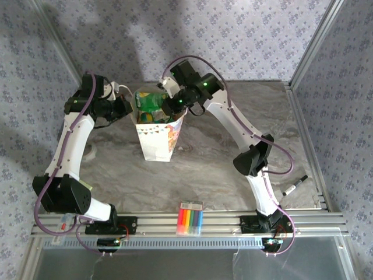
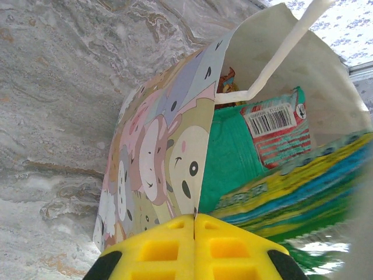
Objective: Place the snacks into the paper bag
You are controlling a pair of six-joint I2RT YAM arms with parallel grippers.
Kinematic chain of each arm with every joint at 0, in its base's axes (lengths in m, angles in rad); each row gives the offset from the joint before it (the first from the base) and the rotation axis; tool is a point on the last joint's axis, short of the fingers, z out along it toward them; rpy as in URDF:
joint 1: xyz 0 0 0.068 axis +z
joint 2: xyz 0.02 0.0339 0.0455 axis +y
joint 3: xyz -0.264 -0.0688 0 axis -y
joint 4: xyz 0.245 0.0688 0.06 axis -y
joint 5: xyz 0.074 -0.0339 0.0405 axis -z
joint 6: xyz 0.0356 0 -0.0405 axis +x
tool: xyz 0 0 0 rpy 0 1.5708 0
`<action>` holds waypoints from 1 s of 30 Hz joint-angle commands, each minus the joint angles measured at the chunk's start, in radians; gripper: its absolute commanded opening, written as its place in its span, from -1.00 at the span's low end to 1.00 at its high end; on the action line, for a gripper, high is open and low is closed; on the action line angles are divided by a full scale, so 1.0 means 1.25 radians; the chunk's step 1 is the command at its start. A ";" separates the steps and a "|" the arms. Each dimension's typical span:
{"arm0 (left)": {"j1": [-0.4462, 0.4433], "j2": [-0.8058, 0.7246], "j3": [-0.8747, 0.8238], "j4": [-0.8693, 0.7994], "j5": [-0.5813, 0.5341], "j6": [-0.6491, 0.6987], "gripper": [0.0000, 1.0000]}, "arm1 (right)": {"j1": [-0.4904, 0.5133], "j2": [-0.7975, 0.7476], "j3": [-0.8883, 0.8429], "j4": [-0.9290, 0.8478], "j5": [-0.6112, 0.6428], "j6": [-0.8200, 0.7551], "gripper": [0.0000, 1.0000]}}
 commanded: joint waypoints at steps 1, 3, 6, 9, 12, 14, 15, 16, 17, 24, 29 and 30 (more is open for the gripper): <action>0.006 -0.022 -0.013 -0.017 0.010 0.004 -0.91 | 0.005 0.021 0.045 -0.029 0.008 -0.030 -1.00; 0.006 -0.023 -0.014 -0.017 0.011 0.004 -0.90 | 0.008 0.033 0.051 -0.045 0.009 -0.041 -1.00; 0.006 -0.024 -0.014 -0.017 0.012 0.003 -0.91 | 0.017 0.052 0.058 -0.068 0.027 -0.059 -1.00; 0.006 -0.024 -0.015 -0.015 0.014 0.001 -0.91 | 0.023 0.073 0.067 -0.093 0.064 -0.073 -1.00; 0.006 -0.025 -0.018 -0.014 0.013 -0.001 -0.91 | 0.024 0.093 0.075 -0.111 0.089 -0.078 -1.00; 0.006 -0.025 -0.020 -0.014 0.013 -0.001 -0.91 | 0.022 0.103 0.076 -0.118 0.097 -0.079 -1.00; 0.006 -0.025 -0.020 -0.014 0.013 -0.002 -0.91 | 0.020 0.108 0.076 -0.120 0.098 -0.078 -1.00; 0.006 -0.026 -0.020 -0.014 0.013 -0.002 -0.91 | 0.018 0.112 0.077 -0.124 0.098 -0.076 -1.00; 0.005 -0.026 -0.022 -0.014 0.014 -0.002 -0.91 | 0.015 0.116 0.077 -0.126 0.095 -0.074 -1.00; 0.006 -0.024 -0.023 -0.012 0.014 -0.006 -0.91 | -0.005 0.148 0.085 -0.159 0.098 -0.064 -1.00; 0.006 -0.025 -0.022 -0.010 0.014 -0.009 -0.91 | -0.005 0.170 0.091 -0.192 0.142 -0.065 -1.00; 0.005 -0.025 -0.022 -0.010 0.014 -0.010 -0.91 | -0.001 0.172 0.089 -0.196 0.153 -0.070 -1.00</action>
